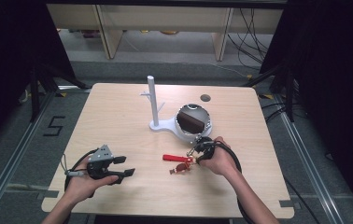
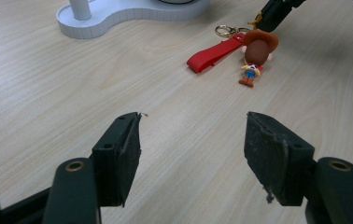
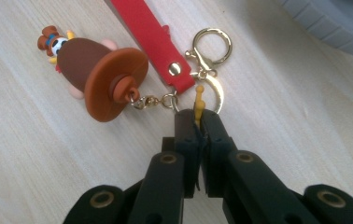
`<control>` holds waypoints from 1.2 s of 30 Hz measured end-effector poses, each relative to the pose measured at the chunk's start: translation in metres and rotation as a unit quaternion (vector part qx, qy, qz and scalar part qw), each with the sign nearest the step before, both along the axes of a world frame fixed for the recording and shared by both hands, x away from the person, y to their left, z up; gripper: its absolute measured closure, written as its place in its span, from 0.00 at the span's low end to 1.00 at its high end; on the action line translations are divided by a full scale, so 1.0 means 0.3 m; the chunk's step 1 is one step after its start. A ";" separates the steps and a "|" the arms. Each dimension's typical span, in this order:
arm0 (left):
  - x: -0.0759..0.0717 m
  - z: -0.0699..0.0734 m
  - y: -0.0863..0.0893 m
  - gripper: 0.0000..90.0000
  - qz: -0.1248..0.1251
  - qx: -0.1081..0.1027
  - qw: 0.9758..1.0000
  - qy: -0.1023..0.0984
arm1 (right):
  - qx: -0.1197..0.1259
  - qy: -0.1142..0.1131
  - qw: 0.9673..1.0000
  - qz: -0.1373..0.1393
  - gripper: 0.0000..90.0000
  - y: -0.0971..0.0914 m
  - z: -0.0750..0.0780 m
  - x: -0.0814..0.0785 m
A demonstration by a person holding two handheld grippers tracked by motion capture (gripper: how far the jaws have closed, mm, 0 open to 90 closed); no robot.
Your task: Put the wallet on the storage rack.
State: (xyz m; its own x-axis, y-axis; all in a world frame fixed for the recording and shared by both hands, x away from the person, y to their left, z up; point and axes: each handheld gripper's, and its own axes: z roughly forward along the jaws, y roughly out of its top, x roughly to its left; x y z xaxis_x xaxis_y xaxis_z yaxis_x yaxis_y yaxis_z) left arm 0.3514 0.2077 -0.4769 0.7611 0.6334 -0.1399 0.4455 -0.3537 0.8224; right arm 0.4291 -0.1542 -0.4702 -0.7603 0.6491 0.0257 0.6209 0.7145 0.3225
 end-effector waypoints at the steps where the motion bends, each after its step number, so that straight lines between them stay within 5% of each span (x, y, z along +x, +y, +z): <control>1: 0.000 -0.001 -0.002 0.40 0.001 -0.003 1.000 0.001 | -0.001 0.001 1.000 -0.006 0.97 0.001 0.001 0.000; 10: 0.002 0.008 0.000 0.40 -0.006 -0.002 1.000 0.003 | 0.021 -0.010 0.999 -0.023 0.98 -0.007 0.031 0.002; 18: 0.010 0.025 -0.015 0.40 -0.006 -0.012 1.000 -0.006 | 0.065 -0.034 0.996 -0.055 0.98 -0.025 0.132 0.001; 23: 0.020 0.050 -0.043 0.41 -0.014 -0.017 1.000 -0.016 | 0.101 -0.072 0.991 -0.040 0.98 -0.015 0.201 0.003; 25: 0.028 0.063 -0.059 0.41 -0.017 -0.029 0.999 -0.021 | 0.109 -0.069 0.991 -0.043 0.98 -0.010 0.213 -0.004; 30: 0.063 0.122 -0.119 0.45 -0.035 -0.057 0.997 -0.044 | 0.135 -0.110 0.984 -0.024 0.98 0.024 0.275 -0.016; 36: 0.085 0.163 -0.172 0.48 -0.052 -0.065 0.994 -0.064 | 0.152 -0.124 0.980 -0.024 0.98 0.053 0.324 -0.025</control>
State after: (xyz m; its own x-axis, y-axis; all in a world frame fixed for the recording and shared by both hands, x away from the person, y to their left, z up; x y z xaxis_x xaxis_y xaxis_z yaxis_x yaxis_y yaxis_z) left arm 0.3767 0.1560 -0.4279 0.8381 0.5335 -0.1139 0.3015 -0.2789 0.9118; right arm 0.4215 -0.1382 -0.3729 -0.7368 0.6748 0.0418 0.5267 0.5342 0.6612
